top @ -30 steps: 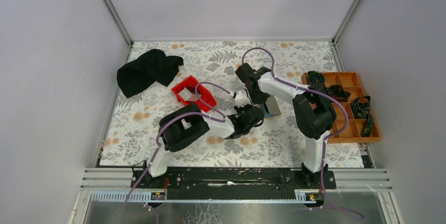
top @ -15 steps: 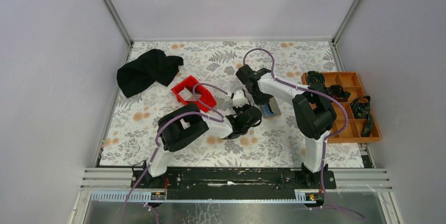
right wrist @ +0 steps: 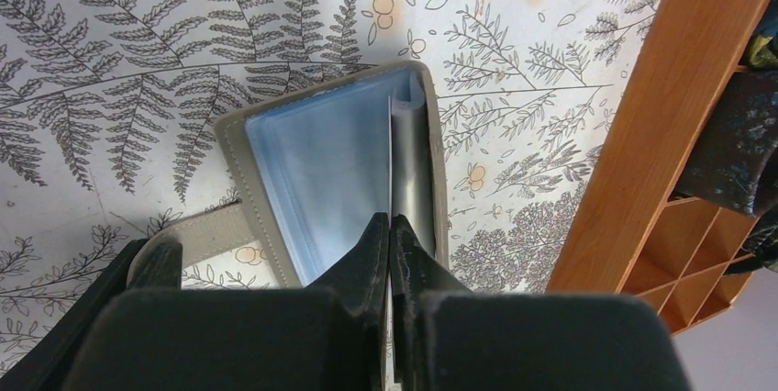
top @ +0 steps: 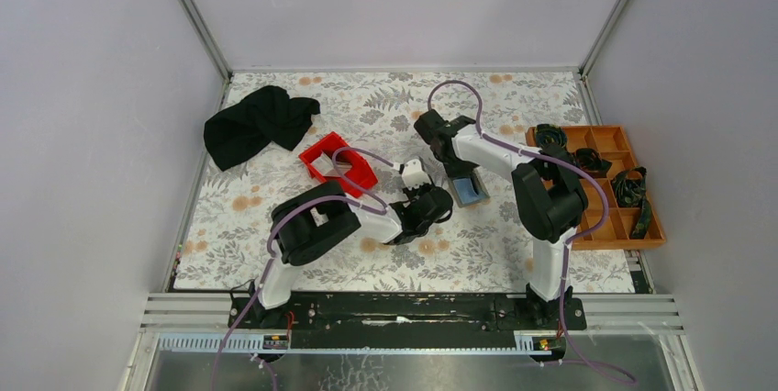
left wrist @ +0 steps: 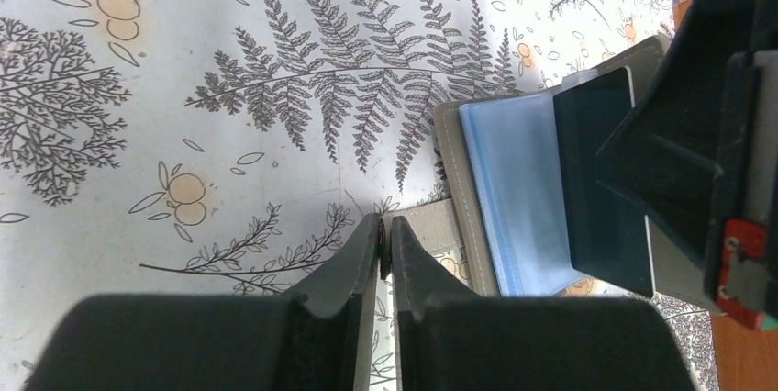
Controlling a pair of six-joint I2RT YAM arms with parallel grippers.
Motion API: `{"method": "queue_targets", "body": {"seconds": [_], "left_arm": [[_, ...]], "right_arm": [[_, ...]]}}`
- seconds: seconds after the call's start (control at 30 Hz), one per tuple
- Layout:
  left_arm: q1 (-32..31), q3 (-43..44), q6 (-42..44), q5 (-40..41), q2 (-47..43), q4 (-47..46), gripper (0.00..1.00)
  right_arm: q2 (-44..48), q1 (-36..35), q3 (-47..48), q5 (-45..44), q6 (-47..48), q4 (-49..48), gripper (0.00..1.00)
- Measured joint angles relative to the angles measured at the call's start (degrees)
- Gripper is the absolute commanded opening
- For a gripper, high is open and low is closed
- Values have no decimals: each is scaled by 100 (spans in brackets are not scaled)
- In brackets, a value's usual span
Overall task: Put the credit cards into the card holder
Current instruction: Open the card holder at the center of the board.
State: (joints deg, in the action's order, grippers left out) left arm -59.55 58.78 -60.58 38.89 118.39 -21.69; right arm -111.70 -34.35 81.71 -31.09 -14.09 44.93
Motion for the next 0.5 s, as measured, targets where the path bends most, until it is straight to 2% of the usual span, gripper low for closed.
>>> {"method": "queue_targets", "body": {"seconds": [0.5], "left_arm": [[0, -131, -61, 9, -131, 42, 8]], "right_arm": [[0, 20, 205, -245, 149, -2, 0]]}}
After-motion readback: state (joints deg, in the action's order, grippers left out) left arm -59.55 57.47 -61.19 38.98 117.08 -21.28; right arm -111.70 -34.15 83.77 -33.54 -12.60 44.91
